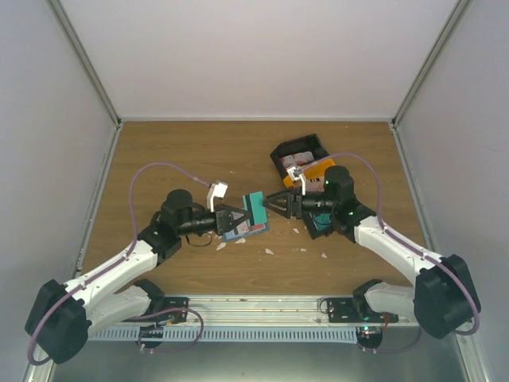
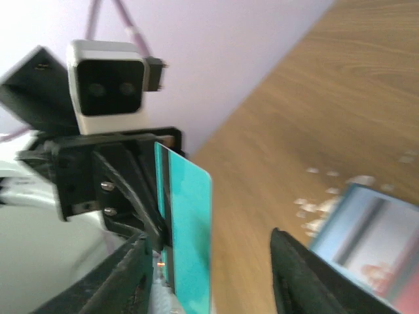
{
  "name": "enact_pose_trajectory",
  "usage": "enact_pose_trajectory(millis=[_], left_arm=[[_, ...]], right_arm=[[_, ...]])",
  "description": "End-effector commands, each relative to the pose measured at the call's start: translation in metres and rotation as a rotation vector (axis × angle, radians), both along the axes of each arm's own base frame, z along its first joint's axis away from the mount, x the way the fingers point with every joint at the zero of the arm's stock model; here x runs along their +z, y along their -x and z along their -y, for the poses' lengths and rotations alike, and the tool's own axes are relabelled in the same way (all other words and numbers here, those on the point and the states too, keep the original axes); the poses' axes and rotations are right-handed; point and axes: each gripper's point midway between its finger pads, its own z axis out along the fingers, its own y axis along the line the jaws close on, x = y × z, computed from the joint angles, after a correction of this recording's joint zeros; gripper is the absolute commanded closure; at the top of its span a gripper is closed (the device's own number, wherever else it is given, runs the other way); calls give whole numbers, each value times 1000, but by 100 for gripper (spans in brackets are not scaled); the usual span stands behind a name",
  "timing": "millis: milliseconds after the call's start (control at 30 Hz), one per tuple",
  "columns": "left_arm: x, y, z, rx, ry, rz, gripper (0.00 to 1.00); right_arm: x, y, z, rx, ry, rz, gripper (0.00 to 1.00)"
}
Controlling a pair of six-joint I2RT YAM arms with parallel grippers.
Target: Put the credit cards into the card holder
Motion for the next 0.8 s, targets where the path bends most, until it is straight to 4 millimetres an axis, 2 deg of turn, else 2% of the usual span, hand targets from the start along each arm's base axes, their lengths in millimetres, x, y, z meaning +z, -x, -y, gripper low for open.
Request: enact_pose_trajectory(millis=[0,100,200,467,600,767], left_arm=[[-33,-34,-26,241,-75,-15,100],[-60,-47,-39,330,-112,-105,100],[-81,-54,-47,369,-133,-188,100],[-124,-64,-60,431,-146,-361,100],[-142,-66,-73,487,-187,-403,100],[-153,-63,-85,514,-220,-406,100]], right_arm=[[-53,-27,17,-206,222,-53,47],[-89,-50,40,-396,429,-73,47],[-112,-56,46,-482,593,-53,47],[-176,-60,11,-460,880,-24,49],[-190,-69,-2,-469,997,17,49],[-205,-69,-12,-470,1079,33,49]])
